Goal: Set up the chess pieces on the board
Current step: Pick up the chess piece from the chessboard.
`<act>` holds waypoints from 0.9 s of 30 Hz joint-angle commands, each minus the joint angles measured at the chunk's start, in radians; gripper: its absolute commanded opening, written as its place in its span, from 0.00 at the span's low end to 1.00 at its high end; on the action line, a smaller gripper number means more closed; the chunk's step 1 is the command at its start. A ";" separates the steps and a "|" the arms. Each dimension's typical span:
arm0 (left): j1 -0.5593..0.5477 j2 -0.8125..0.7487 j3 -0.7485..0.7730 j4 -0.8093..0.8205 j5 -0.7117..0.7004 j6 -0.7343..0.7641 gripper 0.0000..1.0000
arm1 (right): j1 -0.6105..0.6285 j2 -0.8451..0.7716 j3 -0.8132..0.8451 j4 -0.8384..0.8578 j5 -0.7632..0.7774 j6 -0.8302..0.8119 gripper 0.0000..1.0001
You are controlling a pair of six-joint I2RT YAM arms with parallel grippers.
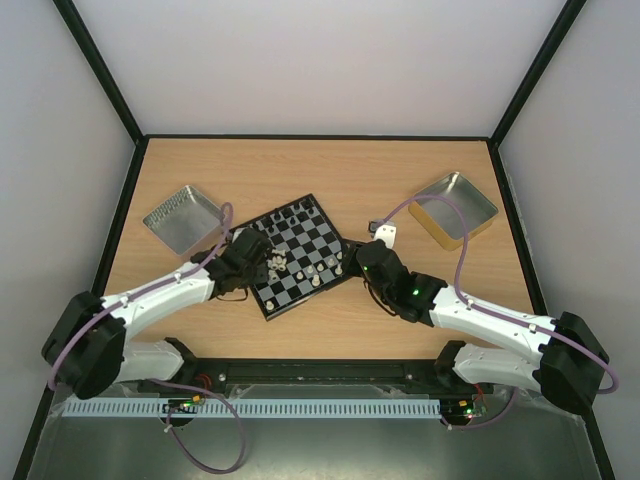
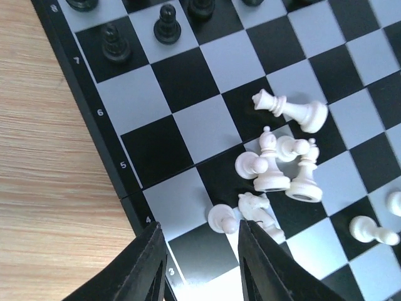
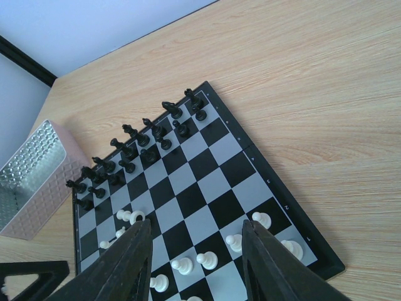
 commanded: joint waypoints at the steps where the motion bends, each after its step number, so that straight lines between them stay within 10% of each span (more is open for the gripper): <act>1: 0.019 0.083 0.035 0.042 0.027 0.057 0.34 | -0.004 -0.010 0.000 0.014 0.021 0.004 0.38; 27: 0.024 0.212 0.055 0.065 0.054 0.115 0.09 | -0.003 -0.019 -0.005 0.009 0.025 0.007 0.38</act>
